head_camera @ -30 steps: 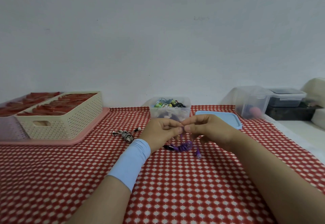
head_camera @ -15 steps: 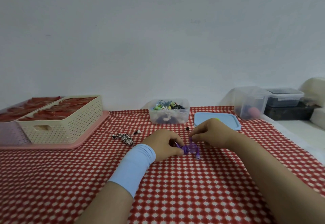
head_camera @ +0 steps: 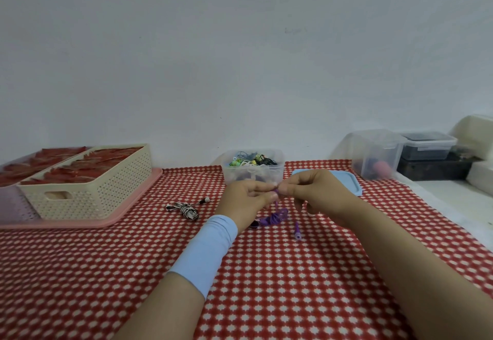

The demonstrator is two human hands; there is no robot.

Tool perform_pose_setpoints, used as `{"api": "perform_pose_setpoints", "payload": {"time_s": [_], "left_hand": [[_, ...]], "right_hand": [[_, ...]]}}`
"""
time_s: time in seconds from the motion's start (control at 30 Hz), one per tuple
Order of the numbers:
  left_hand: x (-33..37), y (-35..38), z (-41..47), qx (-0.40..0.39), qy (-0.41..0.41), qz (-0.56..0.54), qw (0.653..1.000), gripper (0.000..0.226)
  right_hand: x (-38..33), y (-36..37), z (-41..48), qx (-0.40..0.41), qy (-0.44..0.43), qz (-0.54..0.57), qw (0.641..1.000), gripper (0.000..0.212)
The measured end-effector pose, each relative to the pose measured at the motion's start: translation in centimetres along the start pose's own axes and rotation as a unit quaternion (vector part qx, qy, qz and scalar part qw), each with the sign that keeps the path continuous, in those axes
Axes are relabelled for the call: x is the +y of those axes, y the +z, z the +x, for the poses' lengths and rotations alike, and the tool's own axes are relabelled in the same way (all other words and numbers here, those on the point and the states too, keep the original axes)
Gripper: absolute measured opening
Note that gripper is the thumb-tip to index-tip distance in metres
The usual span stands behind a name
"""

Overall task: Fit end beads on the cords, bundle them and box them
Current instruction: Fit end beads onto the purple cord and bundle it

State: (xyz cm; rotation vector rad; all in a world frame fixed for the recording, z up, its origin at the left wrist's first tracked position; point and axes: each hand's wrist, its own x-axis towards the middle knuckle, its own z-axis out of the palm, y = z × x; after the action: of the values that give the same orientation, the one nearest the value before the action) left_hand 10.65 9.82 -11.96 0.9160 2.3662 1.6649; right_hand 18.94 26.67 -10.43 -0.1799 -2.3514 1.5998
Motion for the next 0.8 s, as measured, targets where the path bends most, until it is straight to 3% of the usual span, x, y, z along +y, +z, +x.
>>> {"api": "perform_pose_setpoints", "payload": {"time_s": [0.1,0.47,0.63,0.8], "left_hand": [[-0.2,-0.2,-0.1,0.016,-0.008,-0.029,0.999,0.014],[-0.2,-0.3,-0.2,0.000,-0.026,0.003,1.000,0.018],[-0.7,-0.6,-0.2,-0.035,0.002,0.130,0.991,0.016],[-0.5,-0.6,-0.4,-0.104,0.010,0.254,0.962,0.021]], "right_hand": [[-0.2,0.1,-0.2,-0.037,-0.007,0.028,0.999,0.017],[-0.3,0.9,-0.1,0.036,-0.050,-0.022,0.998,0.013],[0.2,-0.6,0.2,-0.016,-0.015,-0.129,0.991,0.015],[0.6,-0.8,0.2,-0.121,0.015,-0.226,0.967,0.017]]}}
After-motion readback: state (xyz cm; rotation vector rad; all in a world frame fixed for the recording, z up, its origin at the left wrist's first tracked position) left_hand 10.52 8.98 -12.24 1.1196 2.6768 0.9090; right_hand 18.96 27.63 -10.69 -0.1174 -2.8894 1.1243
